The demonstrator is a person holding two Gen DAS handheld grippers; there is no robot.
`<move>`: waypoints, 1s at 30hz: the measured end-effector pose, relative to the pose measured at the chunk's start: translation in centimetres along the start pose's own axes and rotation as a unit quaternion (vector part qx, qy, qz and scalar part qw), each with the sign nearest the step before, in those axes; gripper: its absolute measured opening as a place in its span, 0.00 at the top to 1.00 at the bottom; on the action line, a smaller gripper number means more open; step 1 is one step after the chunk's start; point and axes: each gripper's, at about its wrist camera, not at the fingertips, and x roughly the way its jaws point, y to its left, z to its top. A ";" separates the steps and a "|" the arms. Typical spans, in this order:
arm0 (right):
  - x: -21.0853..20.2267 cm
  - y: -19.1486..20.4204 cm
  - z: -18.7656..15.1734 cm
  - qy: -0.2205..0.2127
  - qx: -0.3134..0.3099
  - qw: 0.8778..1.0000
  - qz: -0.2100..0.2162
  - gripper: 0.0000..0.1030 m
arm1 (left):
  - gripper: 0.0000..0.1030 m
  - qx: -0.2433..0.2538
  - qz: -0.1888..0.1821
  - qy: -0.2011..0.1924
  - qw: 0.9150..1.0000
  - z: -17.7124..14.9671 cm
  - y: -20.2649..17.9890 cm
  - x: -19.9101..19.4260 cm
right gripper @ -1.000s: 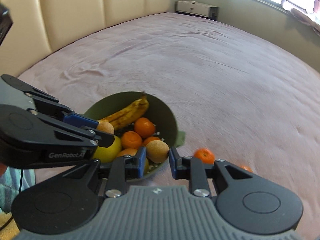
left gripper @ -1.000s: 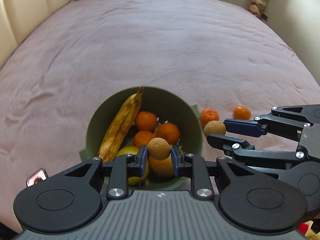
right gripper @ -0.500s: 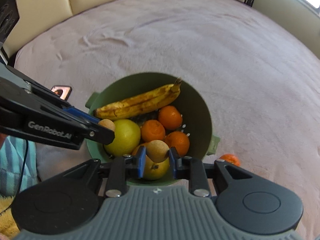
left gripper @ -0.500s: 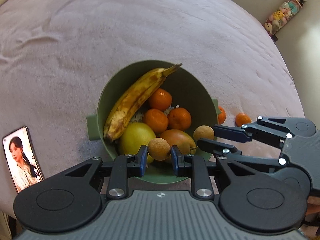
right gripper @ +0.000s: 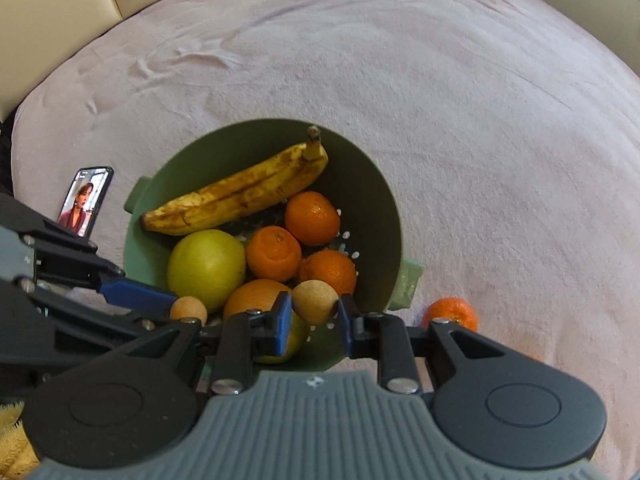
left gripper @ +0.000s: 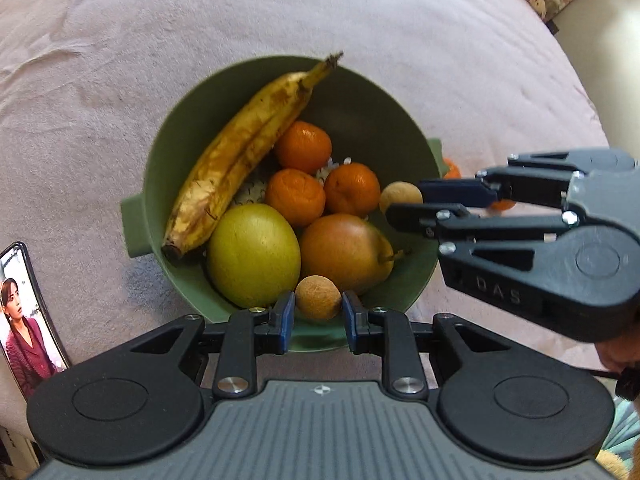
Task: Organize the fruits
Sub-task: 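Lower both small brown fruits into the colander and open both grippers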
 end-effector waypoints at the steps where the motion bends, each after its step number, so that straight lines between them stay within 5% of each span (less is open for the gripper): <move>1: 0.2 -0.1 0.1 0.003 -0.001 1.000 0.000 0.79 | 0.73 0.001 0.001 0.002 1.000 0.0 -0.1 0.2; 19: 2.5 -0.4 0.9 0.061 -0.019 0.998 0.003 0.79 | 0.73 0.016 0.032 0.035 0.999 0.6 -0.8 2.7; 30: 1.9 -0.3 0.8 0.054 -0.015 0.998 0.003 0.70 | 0.44 0.029 0.036 0.028 0.999 0.6 -1.2 1.9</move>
